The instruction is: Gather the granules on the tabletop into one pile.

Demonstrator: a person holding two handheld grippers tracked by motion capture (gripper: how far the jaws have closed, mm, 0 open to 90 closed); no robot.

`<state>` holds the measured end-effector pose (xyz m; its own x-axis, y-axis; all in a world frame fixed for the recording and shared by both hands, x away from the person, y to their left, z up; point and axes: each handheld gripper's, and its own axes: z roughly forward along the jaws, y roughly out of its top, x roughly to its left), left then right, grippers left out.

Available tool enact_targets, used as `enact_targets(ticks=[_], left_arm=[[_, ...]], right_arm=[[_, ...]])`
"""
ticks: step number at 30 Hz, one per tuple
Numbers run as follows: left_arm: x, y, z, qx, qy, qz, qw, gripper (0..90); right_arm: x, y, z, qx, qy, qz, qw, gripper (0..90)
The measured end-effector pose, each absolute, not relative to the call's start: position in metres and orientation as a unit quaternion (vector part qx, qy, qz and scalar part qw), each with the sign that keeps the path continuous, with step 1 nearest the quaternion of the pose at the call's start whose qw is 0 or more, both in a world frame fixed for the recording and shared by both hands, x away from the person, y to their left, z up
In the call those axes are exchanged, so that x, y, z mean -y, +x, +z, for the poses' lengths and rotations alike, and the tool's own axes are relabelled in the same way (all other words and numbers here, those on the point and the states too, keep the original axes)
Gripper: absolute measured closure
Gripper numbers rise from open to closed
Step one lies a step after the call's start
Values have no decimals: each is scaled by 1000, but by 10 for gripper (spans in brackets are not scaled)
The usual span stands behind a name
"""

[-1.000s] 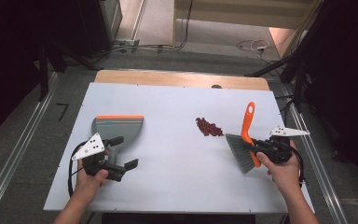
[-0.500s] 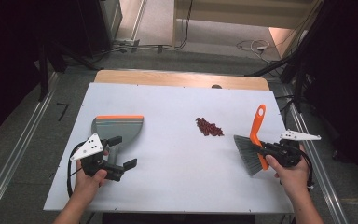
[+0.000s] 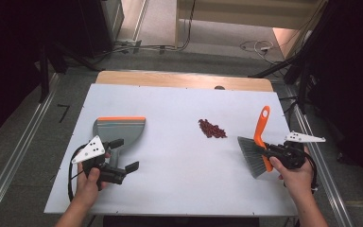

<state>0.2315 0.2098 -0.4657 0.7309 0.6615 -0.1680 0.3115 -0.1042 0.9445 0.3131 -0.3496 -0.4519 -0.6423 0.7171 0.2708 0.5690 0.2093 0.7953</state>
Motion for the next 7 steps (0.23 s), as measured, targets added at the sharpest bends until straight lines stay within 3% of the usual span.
enact_targets(ticks=[7], left_arm=[[-210, 233, -466, -336, 729, 152, 577, 0]], right_arm=[[349, 314, -452, -773, 418, 471, 77, 682]])
